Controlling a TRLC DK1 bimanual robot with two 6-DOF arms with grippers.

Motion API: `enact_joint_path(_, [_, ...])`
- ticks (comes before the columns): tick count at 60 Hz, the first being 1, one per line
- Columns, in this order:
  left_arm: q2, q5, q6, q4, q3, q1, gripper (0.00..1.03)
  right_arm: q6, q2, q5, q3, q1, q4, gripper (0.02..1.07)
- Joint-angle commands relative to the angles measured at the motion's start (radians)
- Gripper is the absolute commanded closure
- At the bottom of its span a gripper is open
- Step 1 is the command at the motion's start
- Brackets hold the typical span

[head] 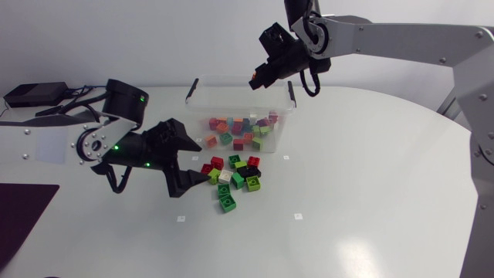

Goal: Place the duplo bricks in the container

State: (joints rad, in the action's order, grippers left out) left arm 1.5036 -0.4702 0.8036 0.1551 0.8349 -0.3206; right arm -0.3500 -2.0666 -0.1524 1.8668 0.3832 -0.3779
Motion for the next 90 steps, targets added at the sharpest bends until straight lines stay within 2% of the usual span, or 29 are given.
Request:
enact_joint_path(1, [0.04,-0.007,0.046,-0.003,-0.042,-0.032,0.06,0.023,-0.047,0.014,0.051,-0.017,0.004,0.42])
enact_joint_path(3, [0.05,-0.007,0.055,-0.003,-0.049,-0.04,0.06,0.025,-0.049,0.017,0.055,-0.02,0.004,0.28])
enact_joint_path(5, [0.061,-0.007,0.06,-0.003,-0.054,-0.051,0.06,0.025,-0.047,0.02,0.057,-0.023,0.004,0.18])
enact_joint_path(8, [0.081,-0.004,0.065,-0.002,-0.062,-0.066,0.06,0.026,-0.035,0.02,0.052,-0.027,0.002,0.12])
enact_joint_path(16, [0.112,0.002,0.097,0.014,-0.086,-0.1,0.09,0.025,0.037,0.02,-0.014,-0.033,0.02,0.12])
enact_joint_path(31, [0.173,0.004,0.115,0.017,-0.123,-0.164,0.12,0.022,0.226,0.017,-0.239,-0.026,0.091,0.12])
enact_joint_path(45, [0.242,0.033,0.105,0.006,-0.091,-0.173,0.12,0.022,0.362,0.013,-0.419,-0.015,0.132,0.12])
enact_joint_path(68, [0.294,0.051,0.011,-0.106,-0.049,-0.181,0.12,-0.015,0.554,-0.022,-0.762,0.014,0.195,0.12])
enact_joint_path(90, [0.325,0.071,-0.015,-0.187,-0.036,-0.199,0.12,-0.098,0.583,-0.065,-0.965,0.057,0.231,0.13])
